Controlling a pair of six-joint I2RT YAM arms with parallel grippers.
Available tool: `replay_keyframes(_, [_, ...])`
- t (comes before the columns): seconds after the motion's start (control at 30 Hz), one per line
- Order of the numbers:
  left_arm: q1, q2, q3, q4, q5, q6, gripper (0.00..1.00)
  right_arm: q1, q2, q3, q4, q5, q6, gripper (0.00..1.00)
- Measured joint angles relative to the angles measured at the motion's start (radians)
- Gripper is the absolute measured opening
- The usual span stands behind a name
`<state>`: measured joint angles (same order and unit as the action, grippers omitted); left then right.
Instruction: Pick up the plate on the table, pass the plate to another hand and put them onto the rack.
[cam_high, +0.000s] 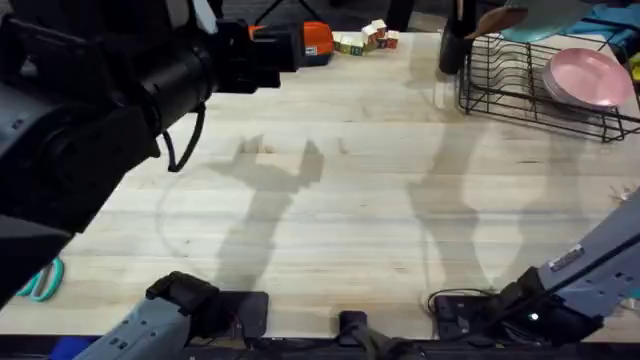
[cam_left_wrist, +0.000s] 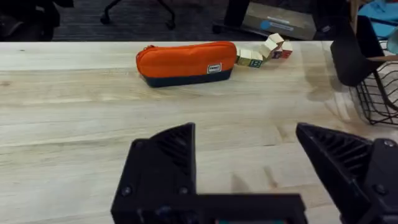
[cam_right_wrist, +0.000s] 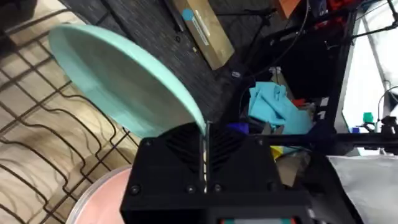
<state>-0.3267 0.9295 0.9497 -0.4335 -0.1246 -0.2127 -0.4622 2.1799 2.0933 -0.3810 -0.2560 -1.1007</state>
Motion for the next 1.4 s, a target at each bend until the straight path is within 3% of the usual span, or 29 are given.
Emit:
replay_keyframes(0.67, [0.0, 0.0, 0.0, 0.0, 0.0, 0.0, 0.994, 0.0, 0.067, 0.0, -0.068, 0.001, 0.0, 0.03])
replay_keyframes(1.0, [0.0, 0.0, 0.0, 0.0, 0.0, 0.0, 0.994, 0.001, 0.067, 0.0, -0.082, 0.0, -0.008, 0.274])
replay_keyframes(1.23, [0.0, 0.0, 0.0, 0.0, 0.0, 0.0, 0.994, 0.001, 0.06, 0.0, -0.088, 0.0, -0.007, 0.328])
replay_keyframes(1.4, [0.0, 0.0, 0.0, 0.0, 0.0, 0.0, 0.994, 0.001, -0.014, 0.0, -0.122, 0.0, -0.008, 0.367])
